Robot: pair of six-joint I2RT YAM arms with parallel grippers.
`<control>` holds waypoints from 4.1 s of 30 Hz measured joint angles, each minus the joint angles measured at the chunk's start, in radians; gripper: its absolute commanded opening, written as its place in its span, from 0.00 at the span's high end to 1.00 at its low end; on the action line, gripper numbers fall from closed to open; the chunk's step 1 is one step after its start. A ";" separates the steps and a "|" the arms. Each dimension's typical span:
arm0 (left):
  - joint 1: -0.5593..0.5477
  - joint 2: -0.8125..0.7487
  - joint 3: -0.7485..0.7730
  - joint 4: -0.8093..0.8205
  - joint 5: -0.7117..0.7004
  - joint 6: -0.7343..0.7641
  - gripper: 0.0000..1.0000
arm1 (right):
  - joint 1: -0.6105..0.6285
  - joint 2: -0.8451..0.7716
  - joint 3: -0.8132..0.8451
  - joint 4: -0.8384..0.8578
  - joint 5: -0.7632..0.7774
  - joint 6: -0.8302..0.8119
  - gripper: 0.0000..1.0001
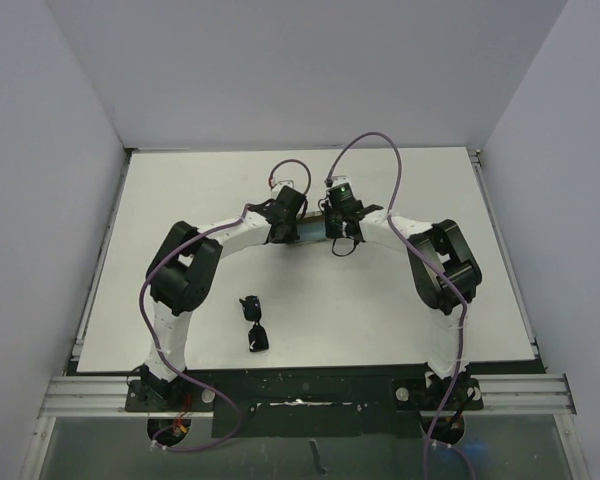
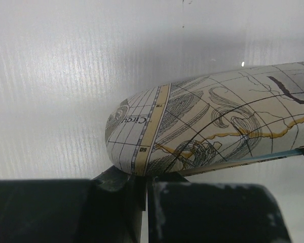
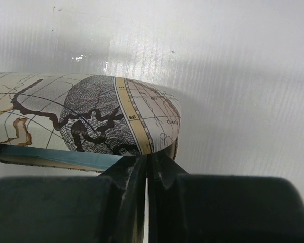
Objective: Organize the sunglasses
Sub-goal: Place the glasses cleaning cloth in the sunglasses case.
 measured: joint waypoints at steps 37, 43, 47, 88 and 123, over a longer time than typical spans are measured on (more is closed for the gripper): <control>0.000 0.000 0.000 0.003 -0.003 0.000 1.00 | 0.011 0.003 0.004 -0.006 0.012 -0.045 0.82; 0.000 0.000 0.000 0.003 -0.003 0.000 1.00 | 0.012 0.003 0.004 -0.005 0.005 -0.044 0.73; -0.001 0.000 0.000 0.003 -0.006 0.000 0.96 | 0.017 0.003 0.004 -0.002 0.005 -0.045 0.73; -0.028 -0.010 0.000 -0.008 -0.070 0.004 0.83 | 0.031 -0.003 0.004 0.009 0.005 -0.044 0.48; -0.035 -0.047 0.001 -0.039 -0.124 0.026 0.83 | 0.035 -0.053 0.002 0.001 0.033 -0.044 0.47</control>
